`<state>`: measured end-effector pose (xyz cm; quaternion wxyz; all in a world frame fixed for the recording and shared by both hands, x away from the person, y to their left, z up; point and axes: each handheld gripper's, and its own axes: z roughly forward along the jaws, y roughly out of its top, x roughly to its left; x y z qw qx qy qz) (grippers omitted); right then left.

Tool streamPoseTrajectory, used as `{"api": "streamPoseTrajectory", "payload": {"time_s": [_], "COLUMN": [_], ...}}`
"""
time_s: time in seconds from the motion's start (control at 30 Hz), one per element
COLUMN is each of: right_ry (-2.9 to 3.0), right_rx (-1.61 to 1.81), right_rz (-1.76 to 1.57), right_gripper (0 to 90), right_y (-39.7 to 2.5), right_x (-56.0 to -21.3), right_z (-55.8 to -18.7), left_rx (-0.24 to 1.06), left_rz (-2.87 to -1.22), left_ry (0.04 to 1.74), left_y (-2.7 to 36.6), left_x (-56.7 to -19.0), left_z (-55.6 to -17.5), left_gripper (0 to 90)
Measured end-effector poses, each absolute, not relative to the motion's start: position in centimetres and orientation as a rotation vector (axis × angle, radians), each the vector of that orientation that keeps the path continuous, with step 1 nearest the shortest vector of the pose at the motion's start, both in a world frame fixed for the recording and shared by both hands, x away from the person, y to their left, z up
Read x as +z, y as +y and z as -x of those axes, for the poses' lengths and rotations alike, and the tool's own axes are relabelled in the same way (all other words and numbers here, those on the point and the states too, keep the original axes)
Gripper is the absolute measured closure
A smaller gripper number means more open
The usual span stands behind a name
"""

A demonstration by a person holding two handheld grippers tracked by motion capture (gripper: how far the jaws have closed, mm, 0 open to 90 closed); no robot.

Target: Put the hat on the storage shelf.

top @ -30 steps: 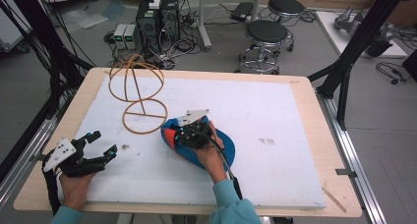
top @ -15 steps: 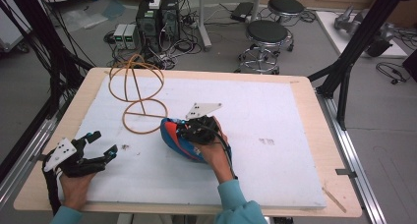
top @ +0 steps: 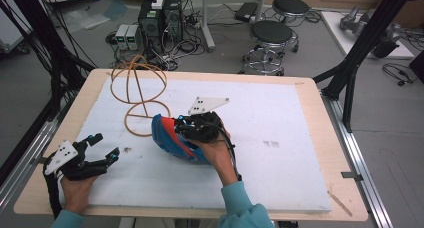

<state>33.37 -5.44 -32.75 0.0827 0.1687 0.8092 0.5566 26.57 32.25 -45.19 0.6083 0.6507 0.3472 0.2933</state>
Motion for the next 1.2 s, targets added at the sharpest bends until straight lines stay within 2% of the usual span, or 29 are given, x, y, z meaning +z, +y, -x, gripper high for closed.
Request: {"api": "streamPoseTrajectory", "payload": {"time_s": [0.63, 1.2], "right_ry": [2.366, 2.354], "right_rx": [1.755, 1.756], "right_rz": [-0.363, -0.346], "right_gripper": [84.5, 84.5], "right_y": [-2.4, -2.3], "right_x": [-28.7, -28.2], "right_z": [-32.1, -32.0], "left_rx": [0.676, 0.676], "left_rz": [-1.502, -1.502], "left_ry": [0.800, 0.801], "left_y": [32.3, 32.2], "left_x": [-45.2, -45.2], "left_z": [-26.6, -26.6], "left_gripper": [15.3, 15.3]}}
